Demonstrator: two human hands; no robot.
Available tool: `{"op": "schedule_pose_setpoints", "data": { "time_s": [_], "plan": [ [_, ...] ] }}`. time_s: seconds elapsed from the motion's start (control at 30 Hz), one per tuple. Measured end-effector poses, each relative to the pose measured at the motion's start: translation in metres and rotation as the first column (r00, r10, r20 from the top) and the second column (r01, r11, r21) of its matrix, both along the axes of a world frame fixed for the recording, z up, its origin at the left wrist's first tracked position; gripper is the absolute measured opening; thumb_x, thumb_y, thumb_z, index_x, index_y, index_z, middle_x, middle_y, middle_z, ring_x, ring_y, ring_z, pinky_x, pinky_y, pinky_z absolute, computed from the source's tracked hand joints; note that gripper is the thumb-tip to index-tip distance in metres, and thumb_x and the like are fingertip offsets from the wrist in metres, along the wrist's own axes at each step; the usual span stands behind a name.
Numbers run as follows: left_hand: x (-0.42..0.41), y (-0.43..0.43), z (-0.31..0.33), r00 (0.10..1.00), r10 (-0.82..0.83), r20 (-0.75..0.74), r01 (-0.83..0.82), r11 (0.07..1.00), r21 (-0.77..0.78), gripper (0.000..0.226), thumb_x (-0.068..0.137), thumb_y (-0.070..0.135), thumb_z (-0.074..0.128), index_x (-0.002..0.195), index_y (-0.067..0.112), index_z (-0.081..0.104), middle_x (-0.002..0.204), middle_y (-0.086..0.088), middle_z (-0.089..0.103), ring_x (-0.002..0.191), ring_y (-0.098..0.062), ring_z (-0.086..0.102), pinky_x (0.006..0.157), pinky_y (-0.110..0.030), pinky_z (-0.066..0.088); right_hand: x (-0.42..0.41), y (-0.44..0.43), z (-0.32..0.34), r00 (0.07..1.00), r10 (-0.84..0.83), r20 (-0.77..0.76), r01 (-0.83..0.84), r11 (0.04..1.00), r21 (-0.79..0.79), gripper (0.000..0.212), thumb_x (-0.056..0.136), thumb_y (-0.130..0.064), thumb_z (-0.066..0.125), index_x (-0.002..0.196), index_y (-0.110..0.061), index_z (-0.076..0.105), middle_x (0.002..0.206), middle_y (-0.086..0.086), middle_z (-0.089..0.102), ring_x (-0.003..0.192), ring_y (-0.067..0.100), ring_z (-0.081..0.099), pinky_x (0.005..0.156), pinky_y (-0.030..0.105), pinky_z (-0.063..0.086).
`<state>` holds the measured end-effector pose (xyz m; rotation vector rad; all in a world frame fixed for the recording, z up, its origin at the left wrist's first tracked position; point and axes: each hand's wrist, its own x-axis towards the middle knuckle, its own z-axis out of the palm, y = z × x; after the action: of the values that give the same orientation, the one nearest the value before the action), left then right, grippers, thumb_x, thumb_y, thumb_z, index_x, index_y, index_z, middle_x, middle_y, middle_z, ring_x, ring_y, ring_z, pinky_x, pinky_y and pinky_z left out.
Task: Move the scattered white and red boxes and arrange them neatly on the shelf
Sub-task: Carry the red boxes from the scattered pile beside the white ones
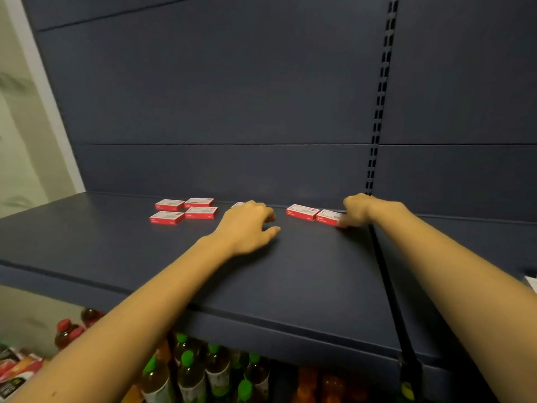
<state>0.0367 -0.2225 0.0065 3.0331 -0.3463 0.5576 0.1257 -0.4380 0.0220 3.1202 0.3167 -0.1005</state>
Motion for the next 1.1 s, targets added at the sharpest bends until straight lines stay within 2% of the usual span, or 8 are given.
{"op": "schedule_pose_setpoints", "data": {
  "time_s": [0.2,0.3,0.37,0.5,0.6,0.7,0.93,1.1],
  "plan": [
    [0.042,0.011,0.007,0.995,-0.098,0.005,0.098,0.994,0.055,0.038,0.090,0.040,0.048,0.119,0.016,0.055,0.121,-0.003,0.059,0.113,-0.022,0.051,0.085,-0.035,0.043,0.006,0.003,-0.013,0.995,-0.087,0.048,0.088,0.996,-0.028,0.046,0.087,-0.047,0.053,0.120,-0.014,0.054,0.121,0.009,0.056,0.105,0.029,0.055,0.079,0.035,0.041],
    [0.063,0.016,0.012,0.984,-0.177,-0.025,0.178,0.983,0.054,0.037,0.090,0.036,0.049,0.121,0.016,0.053,0.126,-0.002,0.057,0.117,-0.021,0.049,0.090,-0.036,0.042,-0.001,0.007,-0.004,0.991,-0.102,0.087,0.109,0.990,-0.085,0.050,0.087,-0.048,0.052,0.125,-0.015,0.051,0.126,0.007,0.053,0.111,0.029,0.054,0.084,0.037,0.042],
    [0.077,0.018,0.014,0.969,-0.238,-0.069,0.241,0.970,0.038,0.037,0.090,0.034,0.050,0.122,0.015,0.053,0.127,-0.003,0.056,0.118,-0.022,0.048,0.093,-0.037,0.042,-0.012,0.007,0.002,0.985,-0.100,0.140,0.114,0.989,-0.099,0.052,0.087,-0.049,0.052,0.127,-0.015,0.049,0.128,0.007,0.050,0.113,0.029,0.053,0.086,0.039,0.042],
    [0.107,0.014,0.015,0.923,-0.336,-0.185,0.343,0.939,0.001,0.042,0.089,0.031,0.054,0.125,0.011,0.048,0.131,-0.008,0.052,0.119,-0.025,0.048,0.099,-0.040,0.041,-0.041,0.007,0.011,0.969,-0.106,0.224,0.123,0.990,-0.064,0.048,0.088,-0.051,0.048,0.122,-0.017,0.050,0.123,0.004,0.051,0.110,0.027,0.053,0.076,0.035,0.037],
    [0.126,0.009,0.012,0.866,-0.388,-0.315,0.404,0.914,-0.016,0.052,0.089,0.027,0.057,0.134,0.006,0.039,0.138,-0.012,0.045,0.125,-0.027,0.045,0.105,-0.036,0.035,-0.065,0.011,0.016,0.952,-0.114,0.285,0.127,0.992,-0.028,0.048,0.088,-0.054,0.046,0.121,-0.019,0.049,0.122,0.001,0.051,0.106,0.024,0.053,0.071,0.033,0.036],
    [0.141,0.006,0.005,0.818,-0.420,-0.393,0.441,0.897,-0.041,0.052,0.089,0.025,0.057,0.134,0.006,0.039,0.138,-0.012,0.045,0.124,-0.026,0.045,0.105,-0.034,0.035,-0.087,0.011,0.018,0.933,-0.156,0.325,0.163,0.987,0.004,0.048,0.087,-0.055,0.046,0.121,-0.021,0.049,0.122,-0.001,0.051,0.104,0.022,0.054,0.070,0.033,0.037],
    [0.151,0.002,-0.006,0.821,-0.438,-0.367,0.449,0.892,-0.061,0.040,0.091,0.026,0.054,0.124,0.006,0.049,0.127,-0.017,0.043,0.113,-0.029,0.047,0.100,-0.033,0.036,-0.117,0.004,0.007,0.885,-0.319,0.339,0.311,0.947,0.079,0.046,0.088,-0.052,0.047,0.122,-0.022,0.048,0.124,-0.002,0.050,0.107,0.022,0.053,0.073,0.032,0.036],
    [0.138,0.002,0.014,0.812,-0.494,-0.311,0.513,0.858,-0.026,0.041,0.087,0.027,0.059,0.121,0.004,0.049,0.122,-0.017,0.045,0.108,-0.030,0.050,0.093,-0.033,0.039,-0.140,-0.002,0.001,0.853,-0.376,0.362,0.346,0.927,0.147,0.044,0.087,-0.055,0.049,0.119,-0.025,0.049,0.122,-0.004,0.050,0.107,0.021,0.052,0.074,0.031,0.037]
  ]
}}
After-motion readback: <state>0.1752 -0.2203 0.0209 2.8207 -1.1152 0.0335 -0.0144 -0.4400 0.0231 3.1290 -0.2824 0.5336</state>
